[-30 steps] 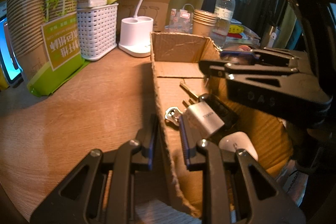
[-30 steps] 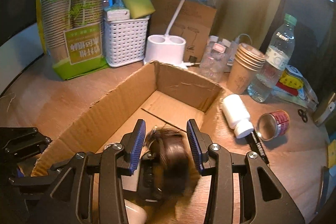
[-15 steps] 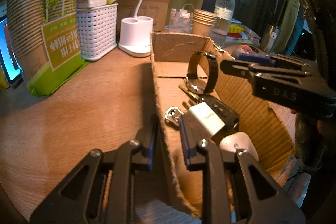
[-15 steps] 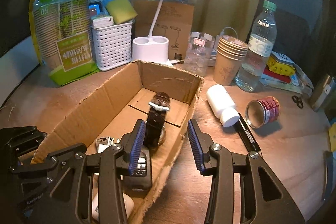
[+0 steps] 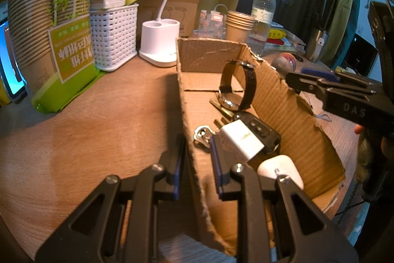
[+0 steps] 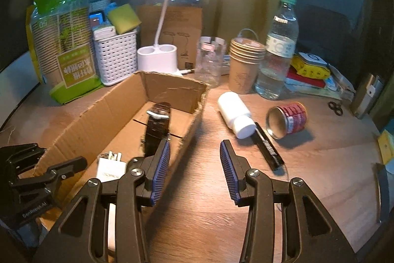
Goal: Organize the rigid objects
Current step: 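Move the right gripper toward the black flashlight beside the pill bottle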
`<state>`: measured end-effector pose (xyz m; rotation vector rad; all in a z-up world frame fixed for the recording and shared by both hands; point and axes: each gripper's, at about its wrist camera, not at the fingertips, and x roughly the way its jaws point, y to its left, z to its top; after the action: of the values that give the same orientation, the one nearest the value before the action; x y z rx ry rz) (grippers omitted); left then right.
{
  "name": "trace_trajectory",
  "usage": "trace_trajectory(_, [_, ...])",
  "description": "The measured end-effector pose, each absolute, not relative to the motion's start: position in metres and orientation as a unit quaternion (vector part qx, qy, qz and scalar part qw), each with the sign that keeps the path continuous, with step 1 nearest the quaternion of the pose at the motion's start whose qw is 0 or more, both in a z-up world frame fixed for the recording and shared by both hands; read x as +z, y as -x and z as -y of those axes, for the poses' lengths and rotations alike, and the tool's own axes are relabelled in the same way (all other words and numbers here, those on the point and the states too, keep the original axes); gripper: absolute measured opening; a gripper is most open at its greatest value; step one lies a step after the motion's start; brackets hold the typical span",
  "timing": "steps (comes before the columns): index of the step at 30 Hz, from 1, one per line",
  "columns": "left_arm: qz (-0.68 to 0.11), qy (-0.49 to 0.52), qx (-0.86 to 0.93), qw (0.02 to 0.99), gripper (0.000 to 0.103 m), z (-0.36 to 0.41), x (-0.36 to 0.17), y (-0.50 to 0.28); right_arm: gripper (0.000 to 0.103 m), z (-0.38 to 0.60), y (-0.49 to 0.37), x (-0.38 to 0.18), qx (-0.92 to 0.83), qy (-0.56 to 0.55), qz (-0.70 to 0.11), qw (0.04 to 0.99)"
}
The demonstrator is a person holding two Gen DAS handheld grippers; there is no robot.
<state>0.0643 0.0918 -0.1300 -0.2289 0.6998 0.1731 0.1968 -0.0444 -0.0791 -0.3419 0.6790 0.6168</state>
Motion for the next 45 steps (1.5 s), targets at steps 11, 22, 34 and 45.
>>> trace_trajectory(11, [-0.342, 0.112, 0.084, 0.929, 0.022, -0.092, -0.13, -0.064, 0.045, 0.083, -0.217, -0.091, 0.238, 0.159, -0.338, 0.896])
trace_trajectory(22, [-0.342, 0.112, 0.084, 0.929, 0.022, -0.092, -0.13, -0.064, 0.045, 0.101, -0.245, -0.111, 0.209, 0.15, -0.36, 0.897])
trace_trajectory(34, [-0.342, 0.112, 0.084, 0.929, 0.022, -0.092, -0.13, -0.064, 0.045, 0.098, -0.265, -0.12, 0.199, 0.158, -0.369, 0.894])
trace_trajectory(45, [-0.342, 0.112, 0.084, 0.929, 0.022, -0.092, -0.13, -0.064, 0.045, 0.093, -0.285, -0.126, 0.192, 0.163, -0.376, 0.892])
